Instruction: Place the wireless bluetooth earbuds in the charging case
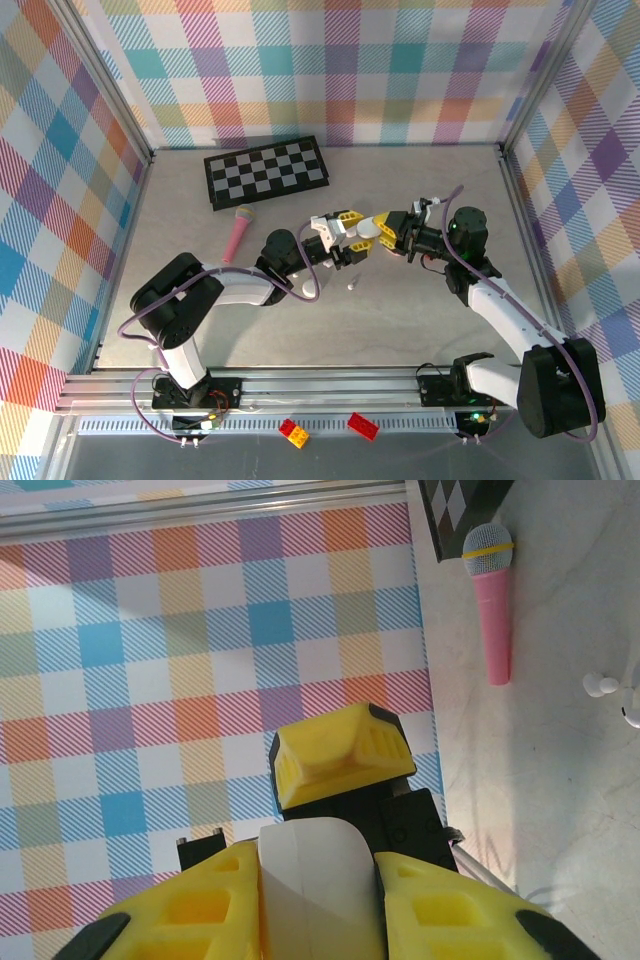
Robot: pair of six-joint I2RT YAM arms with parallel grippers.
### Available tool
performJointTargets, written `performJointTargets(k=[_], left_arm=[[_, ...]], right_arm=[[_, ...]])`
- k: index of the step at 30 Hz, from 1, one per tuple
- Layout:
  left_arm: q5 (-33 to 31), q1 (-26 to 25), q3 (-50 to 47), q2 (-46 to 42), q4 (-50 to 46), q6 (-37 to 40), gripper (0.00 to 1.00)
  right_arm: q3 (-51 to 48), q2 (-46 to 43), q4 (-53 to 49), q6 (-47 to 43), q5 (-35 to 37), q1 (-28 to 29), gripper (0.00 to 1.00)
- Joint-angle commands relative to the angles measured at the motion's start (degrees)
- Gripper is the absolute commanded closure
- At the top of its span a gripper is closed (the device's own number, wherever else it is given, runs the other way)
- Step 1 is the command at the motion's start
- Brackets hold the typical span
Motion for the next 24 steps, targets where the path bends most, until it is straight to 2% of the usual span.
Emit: performJointTargets(k=[1, 13, 24], left_arm=[[0.13, -0.66, 1.87, 0.37, 2.97, 0.48, 0.44], [0.83, -0.82, 2.22, 0.38, 2.97, -0.45, 0.57], [1.31, -1.02, 3.44, 1.06, 2.97, -2.81, 0.53]], right_arm=[[-0.71, -0.22, 2.45, 0.74, 0.36, -0.27, 0.88], [-0.92, -0.13, 1.93, 0.32, 0.74, -0.32, 0.87], [-0.91, 0.22, 2.29, 0.14, 0.96, -0.25, 0.87]])
